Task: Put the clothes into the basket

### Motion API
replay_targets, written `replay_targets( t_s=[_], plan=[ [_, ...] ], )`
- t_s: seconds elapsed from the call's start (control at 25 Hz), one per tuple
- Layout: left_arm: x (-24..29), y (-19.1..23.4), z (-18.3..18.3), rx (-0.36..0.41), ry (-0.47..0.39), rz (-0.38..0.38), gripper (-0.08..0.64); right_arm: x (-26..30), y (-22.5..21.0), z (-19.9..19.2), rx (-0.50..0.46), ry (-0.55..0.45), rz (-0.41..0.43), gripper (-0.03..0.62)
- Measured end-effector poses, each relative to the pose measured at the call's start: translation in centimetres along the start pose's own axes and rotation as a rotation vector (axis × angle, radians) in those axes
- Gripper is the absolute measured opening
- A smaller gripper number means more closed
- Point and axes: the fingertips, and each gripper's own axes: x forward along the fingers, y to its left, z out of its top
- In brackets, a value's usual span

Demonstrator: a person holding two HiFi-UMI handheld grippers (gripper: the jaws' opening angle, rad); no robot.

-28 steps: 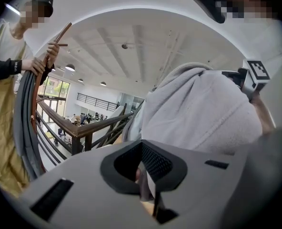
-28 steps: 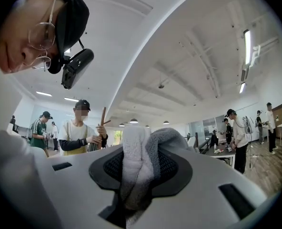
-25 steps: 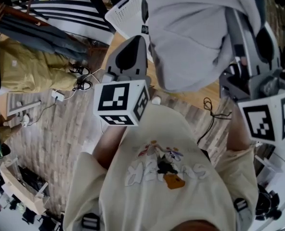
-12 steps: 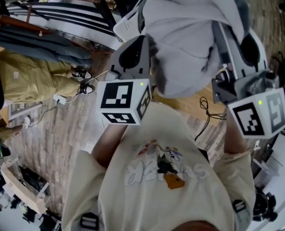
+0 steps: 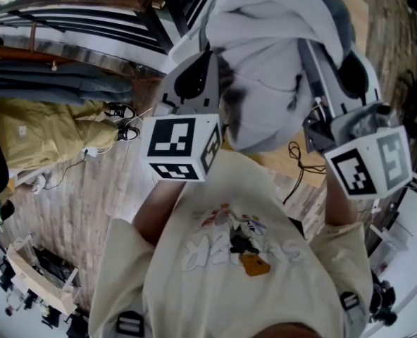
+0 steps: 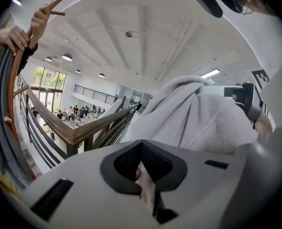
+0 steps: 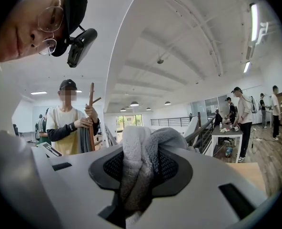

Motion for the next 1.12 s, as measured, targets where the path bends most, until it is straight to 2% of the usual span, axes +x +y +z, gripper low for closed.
replay_targets(
  t_s=[0.28,0.72,1.12],
  plan=[
    [0.4,0.0,0.8,-0.004,0.022,-0.014,0.002,0.6,-0.3,-0.9,0.012,0.032,-0.011,0.120],
    [3.8,4.0,-0.6,-0.029,0.077,-0.027,0.002,4.4,-1.7,-7.1,0.048,0.106,-0.042,0.121],
    [4.6,2.4,-2.5,-0.043,0.139,-0.082,0.002,2.3,-2.6,-13.7,0.084,0.245,-0.113,0.124]
  ],
)
